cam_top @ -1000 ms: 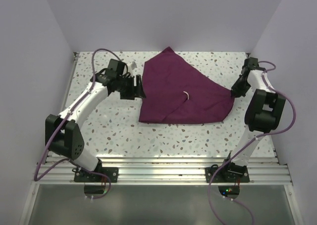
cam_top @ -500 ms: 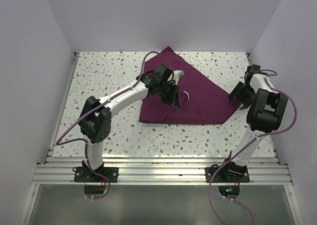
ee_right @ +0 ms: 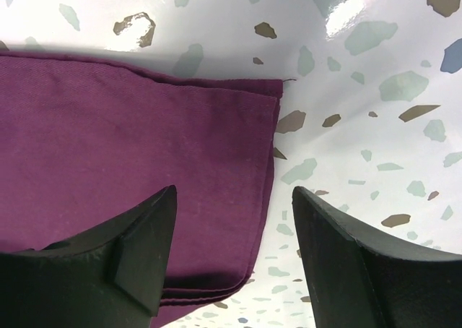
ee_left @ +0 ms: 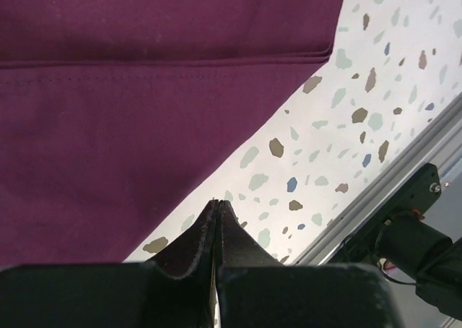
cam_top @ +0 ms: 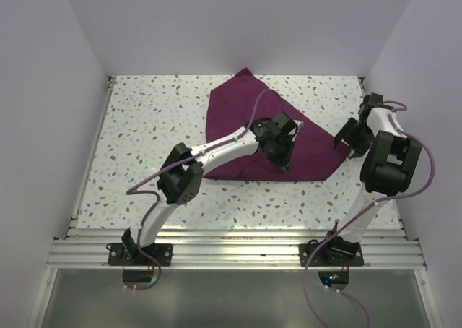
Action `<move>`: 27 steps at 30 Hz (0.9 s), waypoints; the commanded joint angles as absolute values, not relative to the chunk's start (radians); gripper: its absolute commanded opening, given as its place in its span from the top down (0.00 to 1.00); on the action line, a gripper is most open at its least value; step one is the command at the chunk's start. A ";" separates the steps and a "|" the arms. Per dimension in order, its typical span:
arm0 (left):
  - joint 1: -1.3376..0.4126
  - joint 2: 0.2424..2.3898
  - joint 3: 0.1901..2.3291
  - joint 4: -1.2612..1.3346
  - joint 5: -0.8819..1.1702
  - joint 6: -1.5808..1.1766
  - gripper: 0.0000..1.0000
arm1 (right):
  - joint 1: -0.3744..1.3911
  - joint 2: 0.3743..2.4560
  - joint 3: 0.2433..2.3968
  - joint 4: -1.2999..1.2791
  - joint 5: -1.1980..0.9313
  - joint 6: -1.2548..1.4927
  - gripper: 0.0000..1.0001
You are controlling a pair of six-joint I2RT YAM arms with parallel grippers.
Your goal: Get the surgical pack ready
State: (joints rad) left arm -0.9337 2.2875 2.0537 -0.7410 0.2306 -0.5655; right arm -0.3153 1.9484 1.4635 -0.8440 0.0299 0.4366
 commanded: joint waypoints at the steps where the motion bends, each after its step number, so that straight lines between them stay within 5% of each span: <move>1: -0.946 2.329 2.068 -0.740 0.178 -0.600 1.00 | -0.324 1.879 1.453 -0.831 0.003 0.437 0.32; 12: -0.953 2.487 2.131 -0.715 0.135 -0.591 1.00 | -0.278 1.717 1.292 -0.742 -0.245 0.466 0.38; 20: -0.946 2.304 2.069 -0.664 0.158 -0.517 0.99 | -0.149 1.620 1.247 -0.741 -0.385 0.469 0.48; 24: -0.928 2.173 2.074 -0.676 0.175 -0.477 0.82 | -0.144 1.641 1.215 -0.742 -0.477 0.451 0.59; 27: -0.911 2.076 2.063 -0.695 0.166 -0.459 0.79 | -0.137 1.696 1.203 -0.707 -0.581 0.440 0.71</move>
